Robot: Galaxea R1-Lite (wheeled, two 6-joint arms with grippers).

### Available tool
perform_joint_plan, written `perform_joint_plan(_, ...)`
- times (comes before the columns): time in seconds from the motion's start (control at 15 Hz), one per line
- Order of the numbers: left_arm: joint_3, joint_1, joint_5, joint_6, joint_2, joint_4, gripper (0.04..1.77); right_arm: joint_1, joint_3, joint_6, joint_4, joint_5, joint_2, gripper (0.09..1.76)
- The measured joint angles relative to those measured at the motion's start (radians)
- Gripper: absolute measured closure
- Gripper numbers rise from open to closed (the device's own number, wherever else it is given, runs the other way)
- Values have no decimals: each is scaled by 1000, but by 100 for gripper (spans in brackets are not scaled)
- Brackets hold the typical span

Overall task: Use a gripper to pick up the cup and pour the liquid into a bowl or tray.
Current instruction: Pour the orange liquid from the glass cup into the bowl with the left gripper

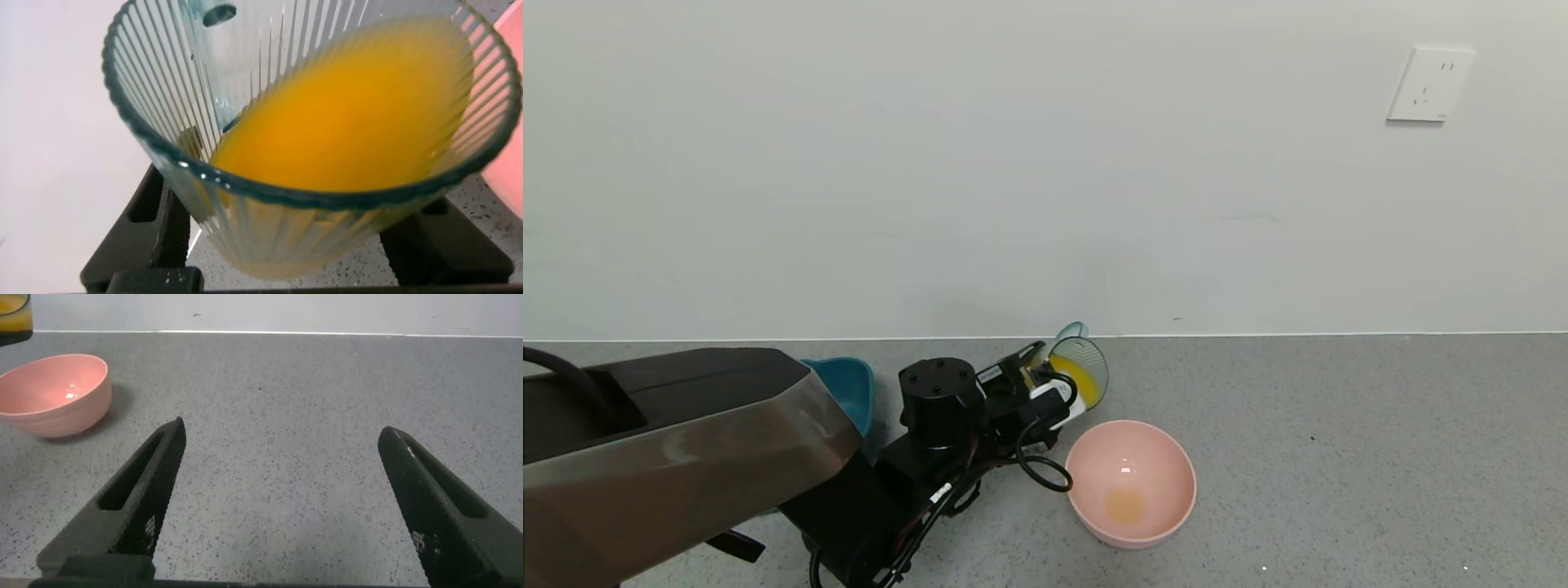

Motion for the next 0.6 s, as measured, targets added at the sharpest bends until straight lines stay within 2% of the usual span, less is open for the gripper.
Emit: perform_joint_plan(0.6, 10, -3, -1, 91, -3, 1, 52, 0, 0, 0, 0, 0, 0, 14)
